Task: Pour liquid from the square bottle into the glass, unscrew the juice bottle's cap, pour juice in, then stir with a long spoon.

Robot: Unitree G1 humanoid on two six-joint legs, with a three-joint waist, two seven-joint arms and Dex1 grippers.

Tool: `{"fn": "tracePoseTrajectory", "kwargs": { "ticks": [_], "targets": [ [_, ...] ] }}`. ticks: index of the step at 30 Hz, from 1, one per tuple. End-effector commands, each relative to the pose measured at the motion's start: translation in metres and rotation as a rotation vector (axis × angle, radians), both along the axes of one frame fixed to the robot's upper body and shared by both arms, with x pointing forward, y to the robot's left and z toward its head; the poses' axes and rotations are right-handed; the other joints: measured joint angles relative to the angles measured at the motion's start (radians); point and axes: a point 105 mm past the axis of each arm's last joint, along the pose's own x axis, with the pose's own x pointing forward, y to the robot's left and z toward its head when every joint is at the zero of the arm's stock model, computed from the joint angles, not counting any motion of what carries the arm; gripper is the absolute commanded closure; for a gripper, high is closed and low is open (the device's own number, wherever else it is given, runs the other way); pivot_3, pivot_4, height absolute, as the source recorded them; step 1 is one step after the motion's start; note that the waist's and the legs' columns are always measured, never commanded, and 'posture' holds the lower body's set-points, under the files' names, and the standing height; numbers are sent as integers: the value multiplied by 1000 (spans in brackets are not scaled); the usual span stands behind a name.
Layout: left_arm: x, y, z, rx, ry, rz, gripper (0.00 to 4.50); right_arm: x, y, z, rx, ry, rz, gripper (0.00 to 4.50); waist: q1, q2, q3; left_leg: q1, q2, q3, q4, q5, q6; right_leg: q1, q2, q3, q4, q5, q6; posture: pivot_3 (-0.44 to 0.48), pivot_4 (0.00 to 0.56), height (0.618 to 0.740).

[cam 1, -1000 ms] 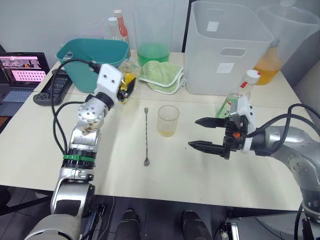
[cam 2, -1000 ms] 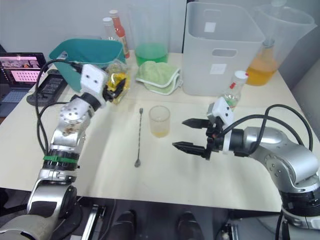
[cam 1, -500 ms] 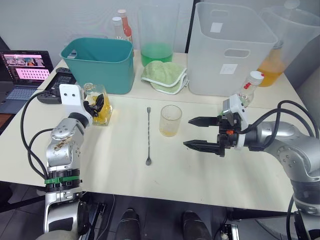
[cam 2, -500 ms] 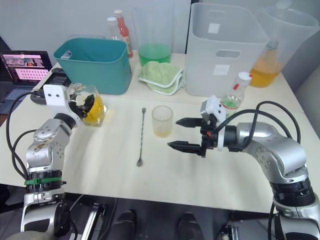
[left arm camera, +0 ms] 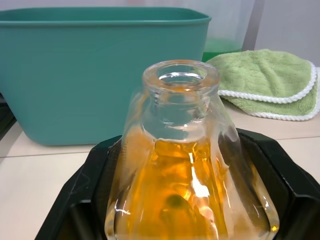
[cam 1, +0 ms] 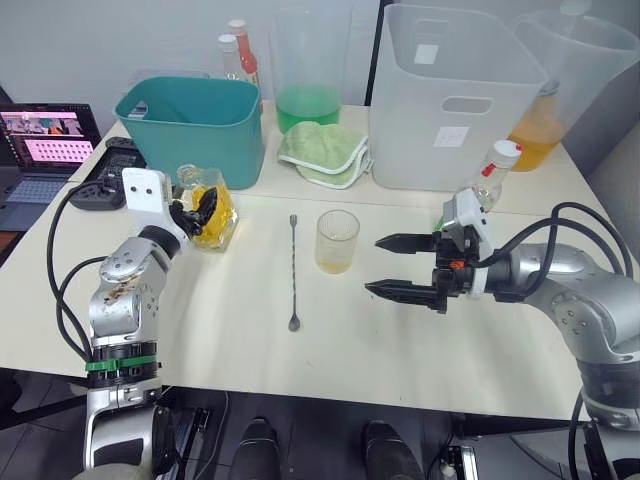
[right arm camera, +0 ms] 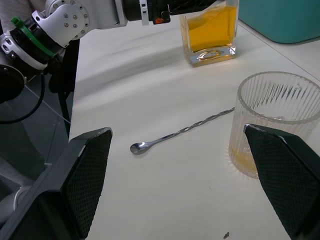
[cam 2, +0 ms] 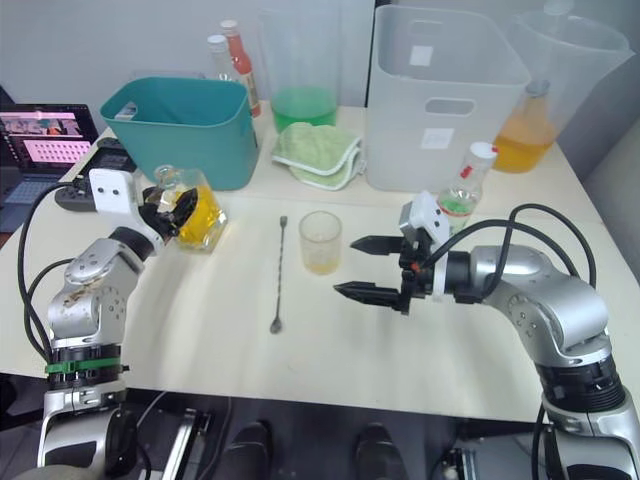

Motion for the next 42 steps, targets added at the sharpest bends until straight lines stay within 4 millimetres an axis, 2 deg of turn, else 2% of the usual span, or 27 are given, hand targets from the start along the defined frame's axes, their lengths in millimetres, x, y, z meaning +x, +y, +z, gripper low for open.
{"fn": "tracePoseTrajectory", "kwargs": {
  "ticks": [1,2,7,11,14,16,18,20,22,27,31,34,36,40,42],
  "targets": [
    [-6,7,31,11,-107,20,306,-2,1,11,1,-54,12,0,0,0,0,0,0,0,0,0,0,0,0,0,0,0,0,0,150,734],
    [-6,7,32,5,-109,20,143,-2,1,11,0,-54,11,0,1,0,0,1,0,0,0,0,0,1,0,0,0,0,0,0,150,734],
    [-8,1,51,15,-184,-9,143,-2,1,11,1,-53,5,0,1,0,0,2,0,0,0,0,0,1,0,0,0,0,0,0,150,734],
    [-15,-9,79,11,-300,-65,143,-3,1,12,1,-55,3,0,1,0,0,2,0,0,0,0,0,1,0,0,0,0,0,0,150,734],
    [-17,-15,93,-8,-326,-108,143,-2,0,13,4,-59,-1,0,1,0,0,2,0,0,0,0,0,1,0,0,0,0,0,0,150,734],
    [-22,-32,110,-18,-345,-234,143,0,-1,17,20,-83,-8,0,1,0,0,2,0,0,0,0,0,1,0,0,0,0,0,0,150,734],
    [-30,-49,119,-7,-341,-365,143,-1,-1,20,43,-90,-12,0,-1,0,0,2,0,0,0,0,0,1,0,0,0,0,0,0,150,734],
    [-42,-67,114,-28,-257,-569,143,-1,-4,20,48,-88,-21,0,-2,0,0,2,0,0,0,0,0,1,0,0,0,0,0,0,150,734],
    [-59,-79,100,53,-163,-736,143,-3,-9,17,37,-81,-37,0,-7,0,0,3,0,0,-1,0,0,1,0,0,1,0,0,0,150,734],
    [-83,-77,81,215,-69,-870,143,-5,-25,10,30,-83,-109,0,-20,0,0,4,0,0,-5,0,0,1,0,0,2,-2,-2,0,150,734],
    [-88,-61,54,257,23,-853,143,-5,-56,-12,-18,-114,-260,0,-18,0,0,4,0,0,-5,0,0,1,0,0,1,-3,-2,0,150,734],
    [-87,-44,37,204,10,-775,143,-13,-69,-23,-5,-117,-315,0,-21,0,0,4,0,0,-5,0,1,0,0,0,2,-3,-2,0,150,734],
    [-91,-36,17,211,66,-739,143,-18,-79,-28,17,-133,-370,0,-24,0,0,4,0,0,-6,0,1,1,0,0,2,-4,-3,0,150,734],
    [-103,-24,-9,190,158,-722,143,-26,-95,-34,71,-152,-463,0,-27,0,0,4,0,0,-6,0,1,0,0,0,2,-4,-4,0,150,734],
    [-106,-5,-25,171,181,-627,143,-38,-105,-46,67,-115,-494,0,-26,0,0,4,0,0,-6,0,1,1,0,0,2,-4,-4,0,150,734]
  ]
}}
